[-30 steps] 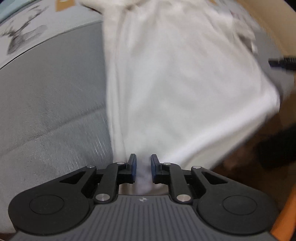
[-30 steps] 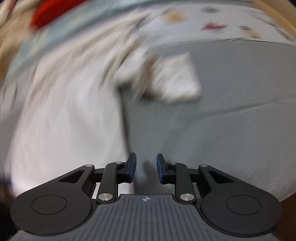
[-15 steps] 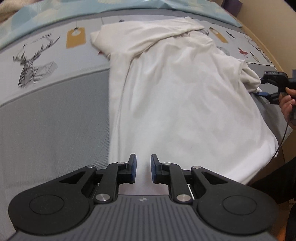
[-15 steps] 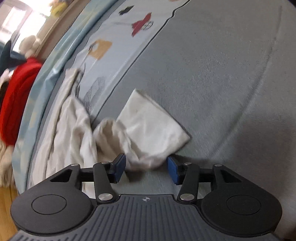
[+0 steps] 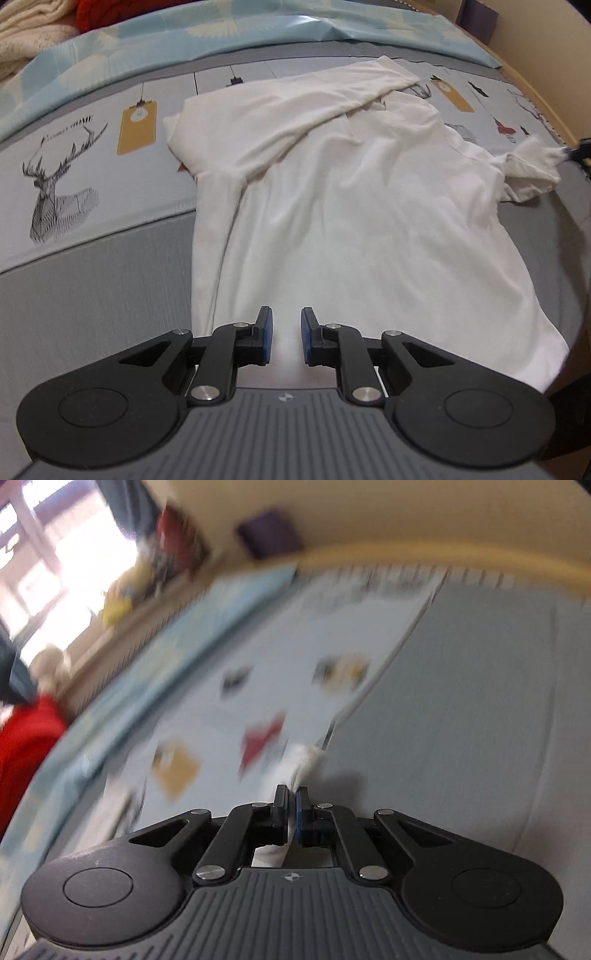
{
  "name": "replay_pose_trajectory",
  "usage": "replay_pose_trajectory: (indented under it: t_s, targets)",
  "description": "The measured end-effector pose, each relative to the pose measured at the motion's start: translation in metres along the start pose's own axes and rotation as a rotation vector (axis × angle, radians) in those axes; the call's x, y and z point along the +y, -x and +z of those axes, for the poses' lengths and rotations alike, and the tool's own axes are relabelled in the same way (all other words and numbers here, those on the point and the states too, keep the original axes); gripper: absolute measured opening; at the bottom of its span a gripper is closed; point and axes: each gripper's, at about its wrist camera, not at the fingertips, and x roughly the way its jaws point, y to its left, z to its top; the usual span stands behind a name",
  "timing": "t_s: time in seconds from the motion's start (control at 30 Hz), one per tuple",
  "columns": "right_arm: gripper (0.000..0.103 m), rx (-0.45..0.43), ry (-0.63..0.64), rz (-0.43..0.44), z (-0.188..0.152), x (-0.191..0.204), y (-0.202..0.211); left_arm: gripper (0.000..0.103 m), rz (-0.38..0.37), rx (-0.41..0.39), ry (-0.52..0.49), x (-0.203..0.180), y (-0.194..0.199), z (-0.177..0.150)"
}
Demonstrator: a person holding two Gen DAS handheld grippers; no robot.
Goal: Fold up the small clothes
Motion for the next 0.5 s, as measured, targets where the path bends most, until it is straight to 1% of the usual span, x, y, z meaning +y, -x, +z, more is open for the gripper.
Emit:
replay_pose_trajectory:
  t_s: [0.1,0.17,0.2,0.23,0.3,0.4,0.47,0.5]
  targets:
    - [0.003,-0.163,-0.020,-0.015,0.041,-0.026,0.012,0.018,0.010,-0.007,0.007,0.000,-0.002,0.009]
    - [0.003,-0.254,-0.027,-0.053,0.061,-0.046,0.021,0.018,0.022,-0.006,0.008,-0.001,-0.004,0.013]
    - [0.003,-0.281,-0.041,-0.089,0.069,-0.058,0.023,0.018,0.026,-0.006,0.006,-0.001,-0.005,0.015]
    - [0.003,-0.287,-0.068,-0.112,0.074,-0.073,0.029,0.018,0.029,-0.006,0.003,-0.002,-0.006,0.016]
    - [0.003,-0.291,-0.157,-0.102,0.080,-0.101,0.028,0.018,0.029,-0.005,-0.003,-0.004,-0.007,0.019]
    - [0.003,-0.277,-0.180,-0.139,0.080,-0.127,0.023,0.018,0.024,-0.010,-0.003,-0.006,-0.008,0.022]
    - [0.003,-0.306,-0.216,-0.127,0.079,-0.138,0.024,0.018,0.026,-0.007,-0.002,-0.007,-0.009,0.023]
    - [0.003,-0.347,-0.237,-0.096,0.082,-0.145,0.031,0.018,0.024,-0.006,-0.003,-0.008,-0.009,0.024]
